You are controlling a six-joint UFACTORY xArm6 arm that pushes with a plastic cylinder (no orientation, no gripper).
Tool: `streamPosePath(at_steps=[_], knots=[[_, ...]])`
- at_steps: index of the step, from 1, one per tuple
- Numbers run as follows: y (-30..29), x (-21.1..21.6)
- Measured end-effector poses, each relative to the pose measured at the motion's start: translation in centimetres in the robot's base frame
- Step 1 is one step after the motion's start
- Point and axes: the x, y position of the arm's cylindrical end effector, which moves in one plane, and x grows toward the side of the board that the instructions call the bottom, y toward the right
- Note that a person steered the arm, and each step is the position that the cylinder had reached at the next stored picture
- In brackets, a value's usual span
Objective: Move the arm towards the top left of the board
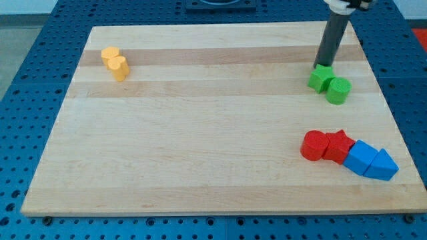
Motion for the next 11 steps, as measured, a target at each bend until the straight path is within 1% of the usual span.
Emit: streamPosePath(at_steps=[1, 3, 5, 6, 7, 8, 9, 10, 11], knots=[[-3.9, -0.5], [-13.2, -3.4], [-21.0, -5.8], [-25.0, -10.0], [-30.1, -12.4], [-36.9, -13.2], [-42.0, -13.3], [-45.3, -13.3], [-46.2, -6.7]])
